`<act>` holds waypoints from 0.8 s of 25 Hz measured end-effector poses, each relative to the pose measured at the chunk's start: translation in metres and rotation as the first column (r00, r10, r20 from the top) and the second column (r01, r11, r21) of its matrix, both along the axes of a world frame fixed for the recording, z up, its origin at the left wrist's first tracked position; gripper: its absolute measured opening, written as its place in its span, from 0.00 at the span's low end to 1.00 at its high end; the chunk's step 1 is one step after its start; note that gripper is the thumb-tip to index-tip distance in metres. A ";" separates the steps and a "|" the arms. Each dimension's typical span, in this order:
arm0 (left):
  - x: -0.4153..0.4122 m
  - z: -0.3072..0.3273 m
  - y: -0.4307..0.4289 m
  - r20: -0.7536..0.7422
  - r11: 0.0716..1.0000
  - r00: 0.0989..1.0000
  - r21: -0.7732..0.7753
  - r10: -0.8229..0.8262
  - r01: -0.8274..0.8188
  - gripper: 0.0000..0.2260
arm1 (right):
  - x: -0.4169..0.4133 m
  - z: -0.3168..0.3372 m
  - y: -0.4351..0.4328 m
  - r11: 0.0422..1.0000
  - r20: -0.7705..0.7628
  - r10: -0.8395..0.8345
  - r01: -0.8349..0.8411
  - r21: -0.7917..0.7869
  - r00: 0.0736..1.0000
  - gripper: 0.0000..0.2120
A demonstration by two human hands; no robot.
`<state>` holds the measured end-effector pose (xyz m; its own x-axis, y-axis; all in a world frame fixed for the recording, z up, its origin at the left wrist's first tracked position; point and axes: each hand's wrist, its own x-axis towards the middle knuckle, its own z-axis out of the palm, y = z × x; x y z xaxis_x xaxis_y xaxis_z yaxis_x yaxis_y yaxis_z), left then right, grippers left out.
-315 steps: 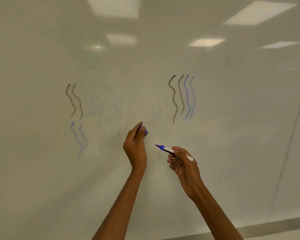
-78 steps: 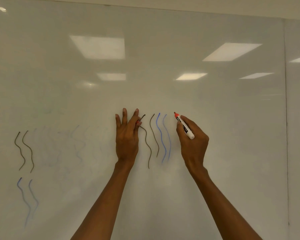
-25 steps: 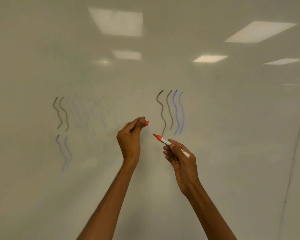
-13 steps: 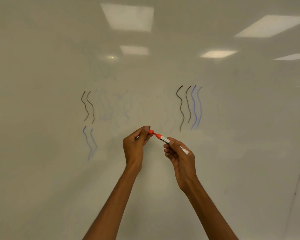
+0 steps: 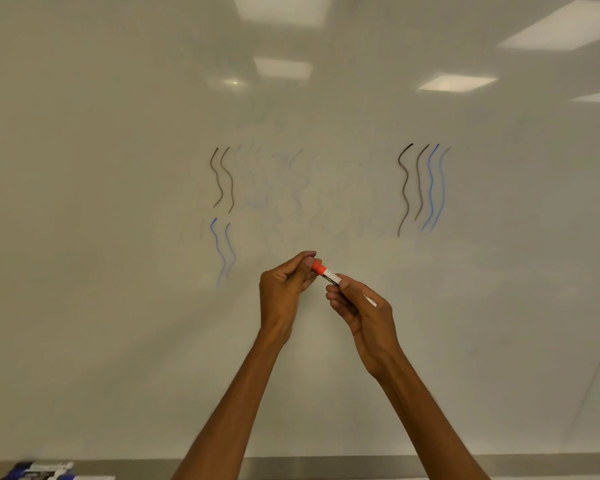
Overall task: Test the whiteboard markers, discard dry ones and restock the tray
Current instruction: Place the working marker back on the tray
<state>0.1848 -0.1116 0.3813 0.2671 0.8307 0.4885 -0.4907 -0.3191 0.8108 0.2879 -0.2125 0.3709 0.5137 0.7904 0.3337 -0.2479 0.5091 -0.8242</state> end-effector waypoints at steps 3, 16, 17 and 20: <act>-0.023 -0.016 0.001 -0.003 0.999 0.999 -0.027 -0.042 0.042 0.11 | -0.017 -0.016 0.006 0.999 -0.049 0.032 -0.034 -0.040 0.998 0.12; -0.134 -0.111 0.037 0.014 0.857 0.944 -0.425 0.330 -0.293 0.10 | -0.089 -0.098 0.078 0.907 -0.002 0.255 -0.239 -0.347 0.967 0.08; -0.145 -0.118 0.039 0.009 0.835 0.931 -0.446 0.365 -0.324 0.10 | -0.096 -0.107 0.084 0.891 -0.024 0.287 -0.276 -0.361 0.958 0.08; -0.178 -0.143 0.039 -0.020 0.760 0.882 -0.499 0.470 -0.416 0.10 | -0.116 -0.138 0.097 0.834 -0.117 0.366 -0.381 -0.399 0.923 0.07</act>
